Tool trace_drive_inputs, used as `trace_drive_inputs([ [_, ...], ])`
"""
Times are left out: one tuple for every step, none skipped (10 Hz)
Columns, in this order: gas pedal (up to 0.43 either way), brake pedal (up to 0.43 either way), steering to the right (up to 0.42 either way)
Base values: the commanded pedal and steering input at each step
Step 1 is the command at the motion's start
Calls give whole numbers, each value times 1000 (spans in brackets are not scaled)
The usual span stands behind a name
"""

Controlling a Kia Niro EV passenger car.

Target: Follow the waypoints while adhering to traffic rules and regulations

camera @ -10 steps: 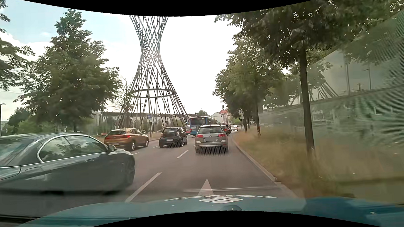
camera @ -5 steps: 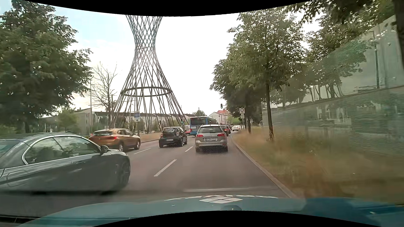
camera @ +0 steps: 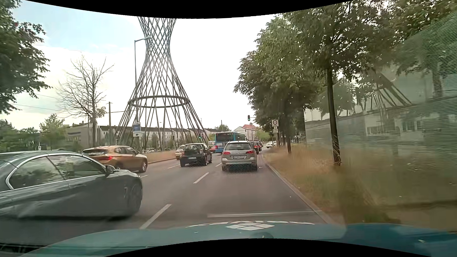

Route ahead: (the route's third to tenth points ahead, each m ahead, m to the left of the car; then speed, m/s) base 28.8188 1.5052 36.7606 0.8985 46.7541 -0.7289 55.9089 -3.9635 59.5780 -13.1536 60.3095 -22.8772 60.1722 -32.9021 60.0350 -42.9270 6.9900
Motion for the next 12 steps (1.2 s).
trace_drive_inputs([
  [138,0,13],
  [138,0,13],
  [138,0,13],
  [138,0,13],
  [138,0,14],
  [28,0,15],
  [0,0,16],
  [0,0,16],
  [0,0,16],
  [79,0,16],
  [118,0,16],
  [138,0,16],
])
